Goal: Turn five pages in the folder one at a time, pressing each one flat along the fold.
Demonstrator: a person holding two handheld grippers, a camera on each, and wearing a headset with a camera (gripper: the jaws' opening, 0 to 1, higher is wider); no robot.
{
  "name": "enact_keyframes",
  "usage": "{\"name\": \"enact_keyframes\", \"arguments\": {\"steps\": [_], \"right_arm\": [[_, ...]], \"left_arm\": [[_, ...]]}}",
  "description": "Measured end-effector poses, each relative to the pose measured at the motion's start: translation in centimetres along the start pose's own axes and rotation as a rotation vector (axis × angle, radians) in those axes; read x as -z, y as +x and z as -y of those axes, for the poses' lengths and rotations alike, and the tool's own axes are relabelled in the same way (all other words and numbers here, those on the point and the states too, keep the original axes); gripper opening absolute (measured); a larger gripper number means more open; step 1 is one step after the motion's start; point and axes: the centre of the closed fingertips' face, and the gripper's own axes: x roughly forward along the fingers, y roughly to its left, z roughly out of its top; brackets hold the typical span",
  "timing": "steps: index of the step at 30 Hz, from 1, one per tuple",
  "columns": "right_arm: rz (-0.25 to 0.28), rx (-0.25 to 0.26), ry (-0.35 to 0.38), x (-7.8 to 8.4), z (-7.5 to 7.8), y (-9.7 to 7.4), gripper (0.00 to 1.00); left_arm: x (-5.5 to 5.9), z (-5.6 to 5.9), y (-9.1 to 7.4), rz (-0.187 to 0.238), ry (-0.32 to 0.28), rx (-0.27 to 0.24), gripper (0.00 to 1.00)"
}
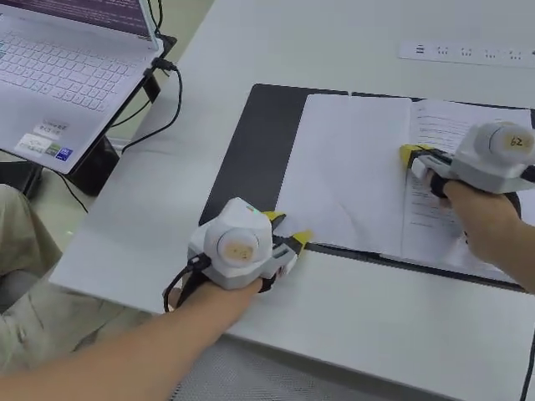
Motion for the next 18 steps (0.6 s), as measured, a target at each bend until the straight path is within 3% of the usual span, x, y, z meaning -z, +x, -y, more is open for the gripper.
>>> {"name": "enact_keyframes", "arguments": {"steps": [13, 18], "right_arm": [[-0.006, 0.03, -0.048, -1.9, 2.1, 2.9, 0.0], [-0.034, 0.034, -0.084, -2.3, 3.7, 5.2, 0.0]], "left_arm": [[-0.1, 0.1, -0.1, 0.006, -0.004, -0.003, 0.25], [-0.1, 0.1, -0.1, 0.011, -0.008, -0.003, 0.25]]}}
